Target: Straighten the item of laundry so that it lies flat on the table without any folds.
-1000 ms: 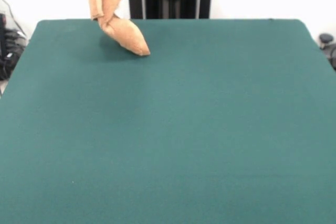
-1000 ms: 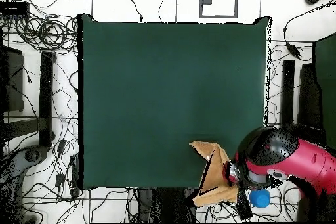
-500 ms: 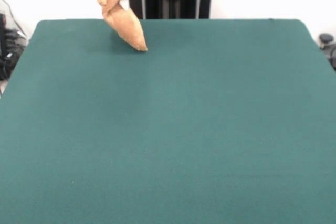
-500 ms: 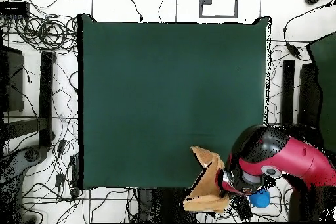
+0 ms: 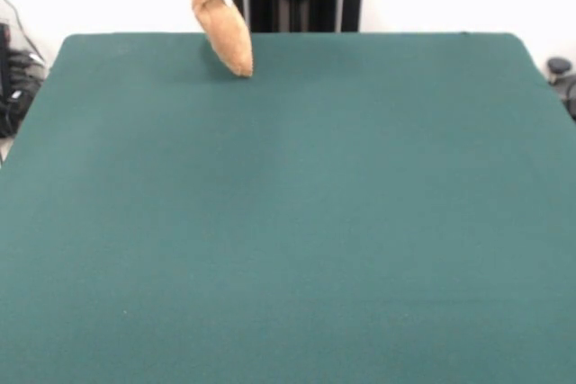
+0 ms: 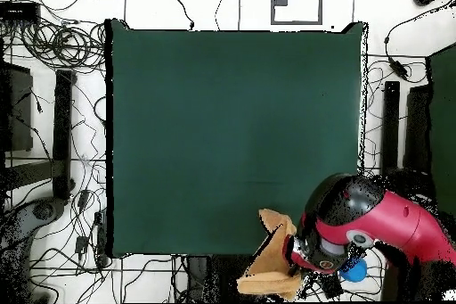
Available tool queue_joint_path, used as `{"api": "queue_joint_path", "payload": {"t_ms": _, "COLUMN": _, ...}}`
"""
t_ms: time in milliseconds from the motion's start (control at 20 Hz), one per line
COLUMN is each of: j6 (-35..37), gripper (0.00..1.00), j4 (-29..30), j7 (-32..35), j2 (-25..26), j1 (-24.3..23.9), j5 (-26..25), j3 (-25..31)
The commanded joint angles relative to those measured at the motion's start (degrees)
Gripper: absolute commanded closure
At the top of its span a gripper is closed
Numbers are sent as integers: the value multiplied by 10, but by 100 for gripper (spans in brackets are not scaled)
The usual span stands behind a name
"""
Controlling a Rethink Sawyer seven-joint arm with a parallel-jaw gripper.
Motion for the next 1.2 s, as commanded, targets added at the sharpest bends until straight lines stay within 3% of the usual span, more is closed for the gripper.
{"api": "queue_joint_path", "payload": {"t_ms": 50, "j6": 43, "gripper": 100, "j4": 117, "j7": 135, "j2": -49, "j1": 54, "j5": 44, "j3": -31}}
{"api": "queue_joint_path", "payload": {"t_ms": 600, "j6": 136, "gripper": 100, "j4": 134, "j7": 97, "j2": -134, "j1": 121, "j5": 28, "j3": -48}}
{"api": "queue_joint_path", "payload": {"t_ms": 1200, "j6": 224, "gripper": 100, "j4": 178, "j7": 161, "j2": -245, "j1": 248, "j5": 115, "j3": -70}}
